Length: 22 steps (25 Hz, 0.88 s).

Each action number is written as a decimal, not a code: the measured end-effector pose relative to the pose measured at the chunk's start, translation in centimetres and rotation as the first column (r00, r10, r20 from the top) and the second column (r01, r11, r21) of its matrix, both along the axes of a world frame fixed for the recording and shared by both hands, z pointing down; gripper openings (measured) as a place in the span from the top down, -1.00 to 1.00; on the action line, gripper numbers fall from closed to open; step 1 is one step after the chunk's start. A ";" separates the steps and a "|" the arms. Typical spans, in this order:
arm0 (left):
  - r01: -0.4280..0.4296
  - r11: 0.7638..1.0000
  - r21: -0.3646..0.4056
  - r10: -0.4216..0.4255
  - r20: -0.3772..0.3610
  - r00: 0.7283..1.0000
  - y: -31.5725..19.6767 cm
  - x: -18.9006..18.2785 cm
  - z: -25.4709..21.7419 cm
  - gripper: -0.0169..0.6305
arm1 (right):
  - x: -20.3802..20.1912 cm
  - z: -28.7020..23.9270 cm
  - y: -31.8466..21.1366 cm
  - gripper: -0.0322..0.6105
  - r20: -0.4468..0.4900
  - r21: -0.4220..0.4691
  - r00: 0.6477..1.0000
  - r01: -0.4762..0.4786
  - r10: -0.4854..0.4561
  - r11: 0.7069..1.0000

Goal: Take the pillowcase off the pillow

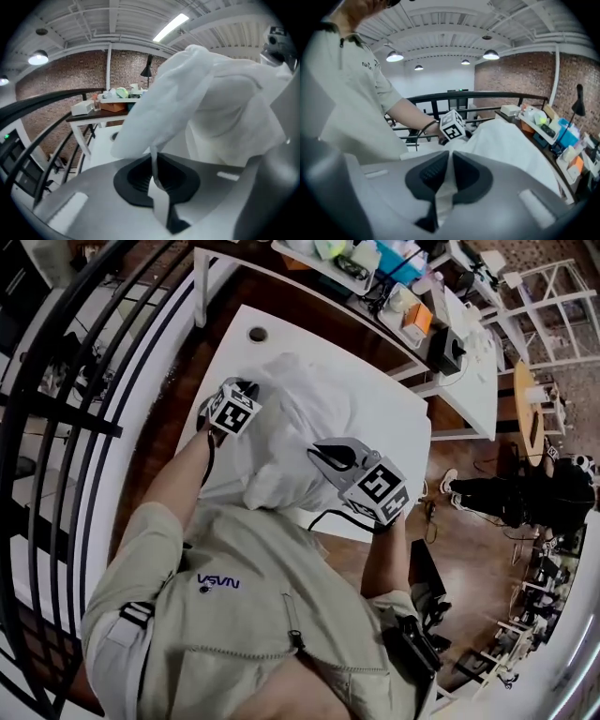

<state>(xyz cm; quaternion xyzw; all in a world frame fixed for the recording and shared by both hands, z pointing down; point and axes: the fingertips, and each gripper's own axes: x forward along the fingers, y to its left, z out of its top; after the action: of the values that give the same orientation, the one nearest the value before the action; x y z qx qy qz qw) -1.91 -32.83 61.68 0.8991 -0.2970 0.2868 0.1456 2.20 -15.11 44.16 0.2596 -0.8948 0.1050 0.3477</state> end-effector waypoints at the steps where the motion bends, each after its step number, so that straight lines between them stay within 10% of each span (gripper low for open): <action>1: -0.041 0.999 -0.024 0.040 -0.031 0.999 0.9 1.5 -0.7 0.91 | -0.7 0.6 0.1 0.85 0.021 -0.014 1.000 0.008 -0.008 1.000; 5: -0.165 0.984 -0.062 0.157 -0.120 0.980 4.0 5.4 -2.6 0.91 | -2.5 2.8 -1.2 0.85 0.042 -0.037 0.999 0.020 -0.019 0.999; 11: -0.109 0.991 -0.074 0.102 -0.096 0.990 4.1 -2.2 -1.7 0.87 | -2.4 3.2 -1.7 0.84 0.053 -0.042 0.998 0.025 -0.022 0.999; 16: -0.069 0.986 -0.150 0.016 -0.326 0.945 7.2 -6.0 -6.7 0.89 | -2.6 3.4 -2.0 0.84 0.046 -0.041 0.999 0.030 -0.028 0.999; 19: -0.077 0.993 -0.085 0.033 -0.433 0.901 8.6 -4.1 -11.8 0.78 | -2.8 3.5 -2.1 0.84 0.040 -0.036 0.999 0.031 -0.029 0.999; 22: -0.048 0.999 0.008 0.048 -0.343 0.938 7.7 -3.0 -12.3 0.55 | -3.1 3.6 -2.0 0.84 0.037 -0.031 0.999 0.030 -0.029 0.999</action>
<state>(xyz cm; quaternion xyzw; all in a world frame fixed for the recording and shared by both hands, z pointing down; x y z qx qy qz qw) -4.95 -25.12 49.41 0.9422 -0.2451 0.1295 0.1882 -0.91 -17.15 47.78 0.2389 -0.9030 0.1189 0.3366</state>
